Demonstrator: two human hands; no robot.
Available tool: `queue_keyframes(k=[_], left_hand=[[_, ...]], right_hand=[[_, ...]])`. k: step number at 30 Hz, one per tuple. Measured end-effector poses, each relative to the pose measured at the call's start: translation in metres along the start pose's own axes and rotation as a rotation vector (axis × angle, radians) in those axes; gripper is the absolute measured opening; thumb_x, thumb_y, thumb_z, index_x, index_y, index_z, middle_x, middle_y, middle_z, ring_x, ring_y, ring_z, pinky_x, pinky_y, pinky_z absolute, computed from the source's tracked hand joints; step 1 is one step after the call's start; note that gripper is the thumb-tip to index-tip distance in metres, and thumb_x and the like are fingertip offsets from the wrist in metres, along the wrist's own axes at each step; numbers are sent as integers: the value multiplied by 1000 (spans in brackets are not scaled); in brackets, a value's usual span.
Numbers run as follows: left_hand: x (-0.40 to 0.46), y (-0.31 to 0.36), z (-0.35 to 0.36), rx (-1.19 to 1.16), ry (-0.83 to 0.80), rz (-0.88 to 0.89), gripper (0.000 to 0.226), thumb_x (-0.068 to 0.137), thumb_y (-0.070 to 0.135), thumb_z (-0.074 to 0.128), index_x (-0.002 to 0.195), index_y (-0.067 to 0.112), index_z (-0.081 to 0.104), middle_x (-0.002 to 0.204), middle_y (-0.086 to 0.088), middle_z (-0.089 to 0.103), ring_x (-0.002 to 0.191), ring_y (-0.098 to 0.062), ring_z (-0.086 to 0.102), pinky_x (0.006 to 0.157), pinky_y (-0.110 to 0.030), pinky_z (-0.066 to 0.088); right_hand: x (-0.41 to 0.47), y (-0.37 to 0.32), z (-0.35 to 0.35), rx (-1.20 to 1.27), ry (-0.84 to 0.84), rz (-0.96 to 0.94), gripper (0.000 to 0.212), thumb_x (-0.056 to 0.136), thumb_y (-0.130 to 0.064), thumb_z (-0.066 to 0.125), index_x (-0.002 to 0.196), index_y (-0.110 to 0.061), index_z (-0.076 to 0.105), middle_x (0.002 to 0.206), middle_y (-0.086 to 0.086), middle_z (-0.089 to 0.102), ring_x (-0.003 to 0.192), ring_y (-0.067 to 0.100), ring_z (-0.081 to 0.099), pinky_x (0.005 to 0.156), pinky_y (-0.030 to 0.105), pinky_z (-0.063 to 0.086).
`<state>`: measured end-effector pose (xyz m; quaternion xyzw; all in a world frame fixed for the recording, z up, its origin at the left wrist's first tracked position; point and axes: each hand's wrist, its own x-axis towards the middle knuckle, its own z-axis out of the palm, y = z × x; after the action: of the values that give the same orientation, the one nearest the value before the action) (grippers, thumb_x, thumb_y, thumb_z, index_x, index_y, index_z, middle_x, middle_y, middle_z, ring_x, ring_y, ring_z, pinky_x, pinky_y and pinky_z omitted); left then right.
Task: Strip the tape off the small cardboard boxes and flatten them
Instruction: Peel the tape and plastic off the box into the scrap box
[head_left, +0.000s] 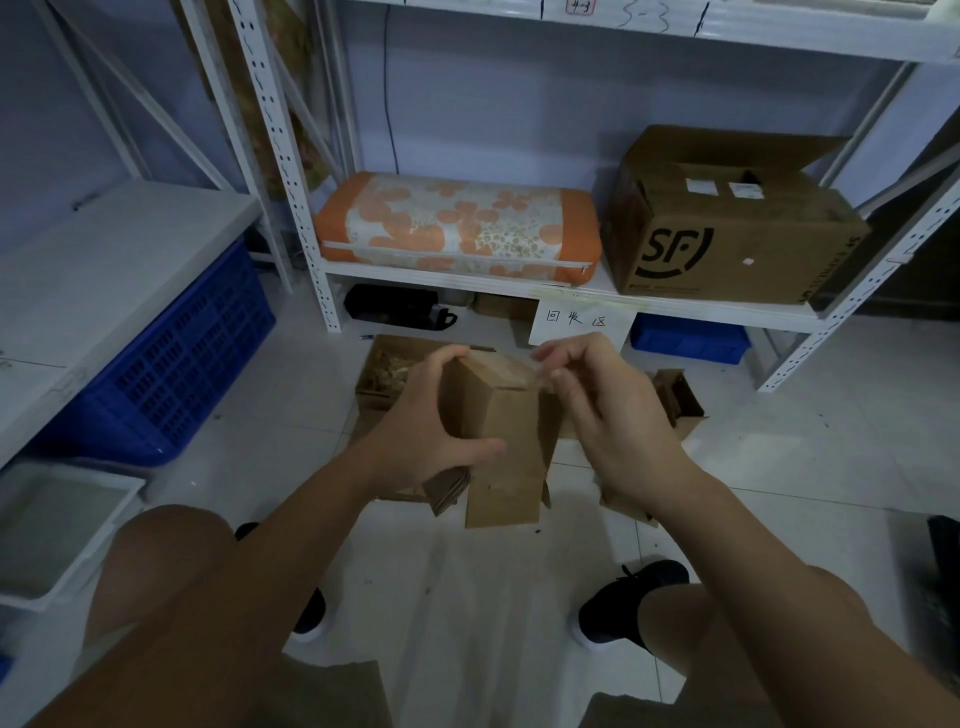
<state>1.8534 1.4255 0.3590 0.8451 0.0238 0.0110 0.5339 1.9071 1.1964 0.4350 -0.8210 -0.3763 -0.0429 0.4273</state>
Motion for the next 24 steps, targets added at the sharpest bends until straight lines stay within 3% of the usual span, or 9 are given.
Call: queue_keyframes(k=[4,8,11,15,18,21,24], left_hand=[[-7,-8,0,-69,-7,14,114,54,58,95,147,47,29,148,3,38,131,-20,51,101,-47,57],[-14,-9,2,-113,6,47,110,57,49,95,147,43,31,147,2,39,130,-18,53,100,-44,58],[-16,-8,0,8,42,145,113,61,52,93,150,37,25,150,3,32,136,-21,46,104,-47,55],[-15,-3,-2,134,87,268,112,64,55,90,150,29,25,149,5,28,136,-24,42,106,-53,51],[-12,-3,-3,174,92,288,113,63,56,90,151,28,26,149,3,27,136,-25,41,106,-53,49],[-10,-5,-4,164,79,290,114,63,56,92,152,28,27,150,1,30,137,-25,42,107,-53,49],[-9,-8,-3,136,83,259,114,62,58,92,152,32,27,151,-1,33,137,-25,44,107,-53,49]], right_hand=[[1,1,-2,-125,-93,-170,13,91,-6,71,96,-18,72,94,-8,70,93,1,63,80,15,51],[3,-1,-5,-32,-64,-119,12,88,-9,76,92,-20,75,89,-8,72,87,6,68,77,27,57],[4,-1,-4,97,-10,47,15,90,-15,75,100,-23,68,91,-9,70,90,9,68,80,35,59],[4,0,2,-46,-21,-220,14,91,-4,71,98,-16,73,95,-3,66,91,10,64,76,30,55],[1,6,9,-222,-14,-343,13,90,-6,70,99,-13,77,102,1,65,97,12,60,78,29,53],[-2,7,10,-231,-49,-345,16,91,-5,68,102,-13,77,108,2,67,103,14,61,83,32,55],[0,4,1,-107,-150,-215,25,90,-6,62,107,-15,78,115,-4,70,111,12,61,92,36,53]])
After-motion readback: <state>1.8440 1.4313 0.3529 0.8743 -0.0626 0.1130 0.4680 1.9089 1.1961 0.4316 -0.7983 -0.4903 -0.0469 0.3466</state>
